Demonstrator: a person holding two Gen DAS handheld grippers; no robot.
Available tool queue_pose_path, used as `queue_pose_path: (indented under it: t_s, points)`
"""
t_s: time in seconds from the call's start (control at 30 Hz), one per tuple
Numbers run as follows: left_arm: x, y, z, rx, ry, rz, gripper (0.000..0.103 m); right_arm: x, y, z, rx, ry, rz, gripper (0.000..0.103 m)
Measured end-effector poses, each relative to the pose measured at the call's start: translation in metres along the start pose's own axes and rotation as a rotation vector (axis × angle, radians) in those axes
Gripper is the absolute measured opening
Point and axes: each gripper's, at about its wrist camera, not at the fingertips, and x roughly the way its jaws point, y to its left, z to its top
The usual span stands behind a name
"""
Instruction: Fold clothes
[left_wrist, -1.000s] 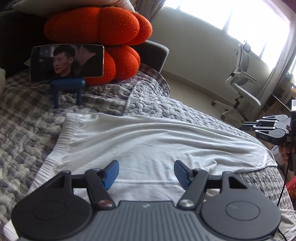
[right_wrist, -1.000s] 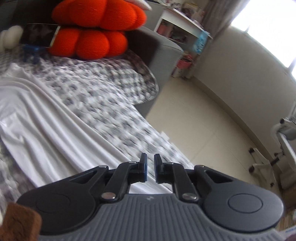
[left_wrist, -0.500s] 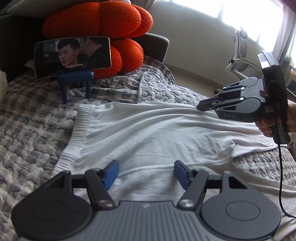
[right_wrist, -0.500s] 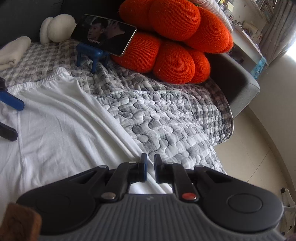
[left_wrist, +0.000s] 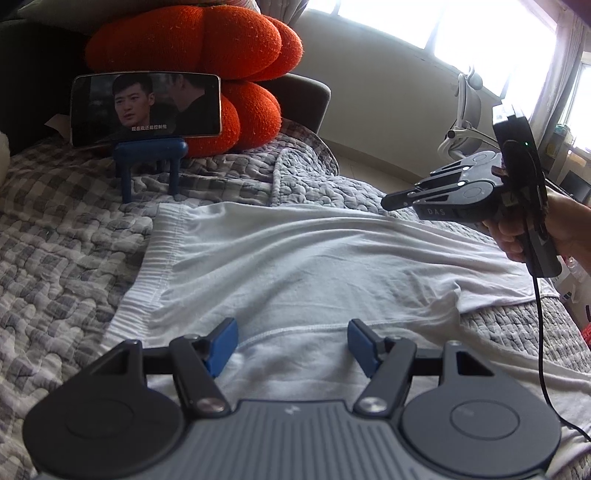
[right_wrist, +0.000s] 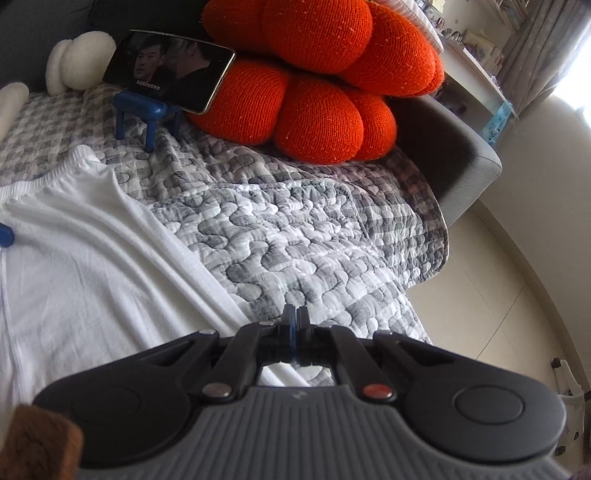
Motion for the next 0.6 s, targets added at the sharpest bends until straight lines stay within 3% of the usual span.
queue_pose_path:
  t_s: [0.13,0.43,0.5,0.53,0.6]
  points:
    - [0.000,0.002,0.000,-0.011,-0.001,-0.009,0.067,-0.013,0.010,0.004,-0.013,-0.039,0.086,0.013]
    - [-0.002,0.002,0.000,-0.012,-0.010,-0.005,0.067,-0.002,0.029,0.008,-0.079,-0.006,0.130,0.014]
    - [-0.003,0.003,0.001,-0.016,-0.013,-0.001,0.067,-0.004,0.029,0.009,-0.080,-0.014,0.128,0.028]
    - [-0.003,0.003,0.001,-0.017,-0.014,0.001,0.067,-0.004,0.029,0.009,-0.081,-0.019,0.127,0.039]
    - [-0.004,0.004,0.001,-0.021,-0.016,0.005,0.067,-0.002,0.031,0.010,-0.085,-0.009,0.131,0.040]
